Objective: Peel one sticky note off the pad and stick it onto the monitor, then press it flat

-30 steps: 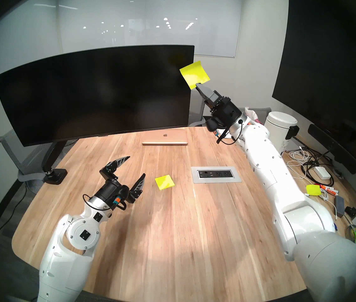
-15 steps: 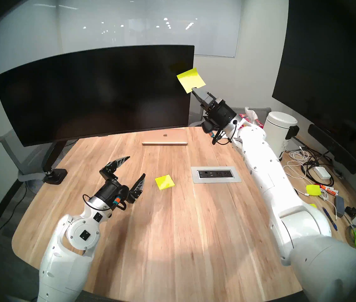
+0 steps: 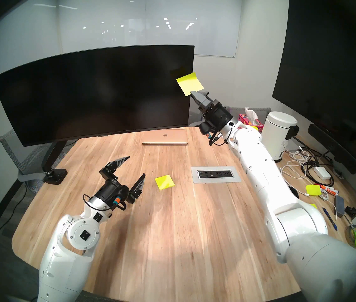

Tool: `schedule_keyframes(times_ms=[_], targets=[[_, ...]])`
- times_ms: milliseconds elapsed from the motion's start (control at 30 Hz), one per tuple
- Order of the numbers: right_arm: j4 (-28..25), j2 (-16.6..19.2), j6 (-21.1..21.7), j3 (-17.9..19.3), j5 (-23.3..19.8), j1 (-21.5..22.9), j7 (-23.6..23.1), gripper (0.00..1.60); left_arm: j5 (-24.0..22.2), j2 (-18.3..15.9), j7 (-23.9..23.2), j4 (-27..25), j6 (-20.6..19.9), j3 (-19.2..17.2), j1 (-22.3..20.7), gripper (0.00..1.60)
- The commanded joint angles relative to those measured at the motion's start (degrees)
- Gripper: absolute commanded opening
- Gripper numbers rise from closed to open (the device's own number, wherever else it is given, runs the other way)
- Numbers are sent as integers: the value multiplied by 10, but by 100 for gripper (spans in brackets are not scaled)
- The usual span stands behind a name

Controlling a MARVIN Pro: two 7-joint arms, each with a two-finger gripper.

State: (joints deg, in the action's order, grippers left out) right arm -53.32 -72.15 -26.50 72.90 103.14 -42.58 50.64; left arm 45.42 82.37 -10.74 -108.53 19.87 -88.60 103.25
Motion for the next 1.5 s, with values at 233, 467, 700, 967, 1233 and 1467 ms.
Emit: schedule_keyframes(times_ms=[233,467,700,967,1233,1467], targets=[[28,-24,5,-22,19,48,16,0,1,1,3,-13,1,-1,0,160],[46,-34,4,-23,19,56,21,0,1,1,3,-14,1,-1,0,160],[76,-38,-1,-22,20,69,20,0,1,1,3,-14,0,-2,0,160],[113,-37,-5,-27,29,87,22,0,1,1,3,-14,0,-2,0,160],[148,-44,-11,-35,39,104,17,0,1,1,3,-14,1,-2,0,160],[183,-56,-9,-37,46,120,21,0,1,1,3,-13,1,-2,0,160]])
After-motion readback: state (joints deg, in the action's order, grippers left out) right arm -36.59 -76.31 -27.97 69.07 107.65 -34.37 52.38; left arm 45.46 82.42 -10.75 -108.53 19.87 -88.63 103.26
